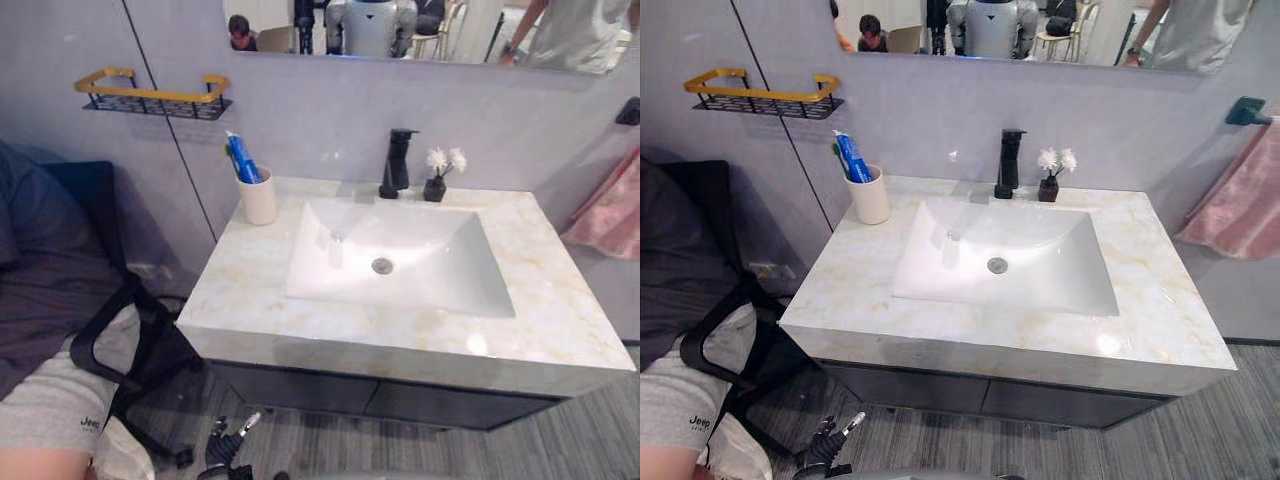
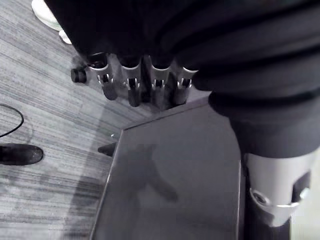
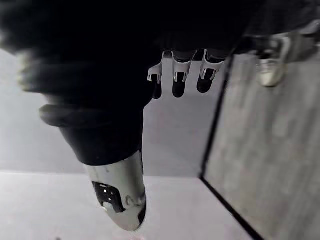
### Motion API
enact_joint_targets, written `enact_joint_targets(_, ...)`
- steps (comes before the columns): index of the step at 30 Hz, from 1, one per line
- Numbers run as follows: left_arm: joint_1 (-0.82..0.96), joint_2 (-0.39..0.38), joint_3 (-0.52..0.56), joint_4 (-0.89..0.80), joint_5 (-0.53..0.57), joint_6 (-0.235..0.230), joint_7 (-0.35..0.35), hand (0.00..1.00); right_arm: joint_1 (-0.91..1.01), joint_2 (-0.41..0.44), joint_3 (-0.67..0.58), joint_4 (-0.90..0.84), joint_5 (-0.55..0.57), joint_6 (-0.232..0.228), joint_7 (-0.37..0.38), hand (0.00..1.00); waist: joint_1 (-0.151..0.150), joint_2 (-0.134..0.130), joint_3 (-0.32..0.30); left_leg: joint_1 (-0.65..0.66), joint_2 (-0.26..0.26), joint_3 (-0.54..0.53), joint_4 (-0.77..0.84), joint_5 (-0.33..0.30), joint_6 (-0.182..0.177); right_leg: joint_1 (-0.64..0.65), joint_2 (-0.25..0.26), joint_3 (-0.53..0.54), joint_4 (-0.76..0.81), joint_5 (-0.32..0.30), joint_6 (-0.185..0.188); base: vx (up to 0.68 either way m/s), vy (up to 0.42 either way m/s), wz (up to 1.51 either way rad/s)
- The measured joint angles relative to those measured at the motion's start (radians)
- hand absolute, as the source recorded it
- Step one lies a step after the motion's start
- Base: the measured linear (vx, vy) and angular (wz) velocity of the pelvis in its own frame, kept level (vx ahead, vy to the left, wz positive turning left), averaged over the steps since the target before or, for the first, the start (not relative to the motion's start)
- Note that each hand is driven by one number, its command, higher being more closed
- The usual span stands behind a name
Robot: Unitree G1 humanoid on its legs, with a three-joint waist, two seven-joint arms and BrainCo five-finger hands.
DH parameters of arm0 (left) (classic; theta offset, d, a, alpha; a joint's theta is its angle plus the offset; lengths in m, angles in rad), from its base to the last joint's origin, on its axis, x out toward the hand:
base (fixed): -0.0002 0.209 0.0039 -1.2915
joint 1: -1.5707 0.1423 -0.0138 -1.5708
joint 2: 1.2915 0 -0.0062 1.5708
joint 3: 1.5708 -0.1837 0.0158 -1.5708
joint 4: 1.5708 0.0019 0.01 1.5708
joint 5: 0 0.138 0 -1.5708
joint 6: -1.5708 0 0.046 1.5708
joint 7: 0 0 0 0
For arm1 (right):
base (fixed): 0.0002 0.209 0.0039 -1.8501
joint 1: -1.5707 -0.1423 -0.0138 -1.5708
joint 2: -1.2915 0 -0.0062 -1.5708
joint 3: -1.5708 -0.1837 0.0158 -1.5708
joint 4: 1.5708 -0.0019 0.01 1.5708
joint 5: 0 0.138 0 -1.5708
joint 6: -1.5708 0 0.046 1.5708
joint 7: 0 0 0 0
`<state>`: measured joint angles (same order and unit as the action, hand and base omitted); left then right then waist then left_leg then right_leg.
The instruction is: Organize washtable
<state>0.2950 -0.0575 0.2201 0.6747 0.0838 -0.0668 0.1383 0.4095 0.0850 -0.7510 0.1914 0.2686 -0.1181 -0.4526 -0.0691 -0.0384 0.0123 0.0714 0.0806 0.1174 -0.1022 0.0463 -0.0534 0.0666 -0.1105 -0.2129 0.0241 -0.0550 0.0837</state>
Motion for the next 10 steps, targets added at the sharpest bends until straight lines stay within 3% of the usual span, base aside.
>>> enact_joint_targets(4, -0.001, 0.009, -0.049, 0.002, 0.006, 0.014, -0.001, 0.00, -0.023, -0.001, 0.181, 0.301, -0.006, 0.037, 0.145, 0.00, 0.023, 0.007, 0.009, 0.024, 0.002, 0.035, 0.000, -0.004, 0.002, -0.004, -0.004, -0.001, 0.039, -0.025, 0.002, 0.00, -0.004, -0.08)
enact_joint_targets(7, -0.001, 0.024, -0.073, 0.011, 0.020, 0.014, -0.004, 0.00, -0.050, -0.006, 0.206, 0.497, -0.059, 0.077, 0.239, 0.00, 0.040, 0.014, 0.012, 0.030, -0.009, 0.035, -0.001, -0.010, 0.008, 0.009, -0.012, -0.013, 0.044, -0.036, 0.006, 0.03, 0.025, 0.14)
enact_joint_targets(10, -0.013, 0.028, -0.076, 0.046, 0.029, 0.012, -0.004, 0.00, -0.052, -0.007, 0.215, 0.573, -0.096, 0.090, 0.278, 0.00, 0.044, 0.017, 0.016, 0.031, -0.015, 0.019, -0.001, -0.013, 0.010, 0.020, -0.024, -0.030, 0.042, -0.043, 0.017, 0.07, 0.026, 0.18)
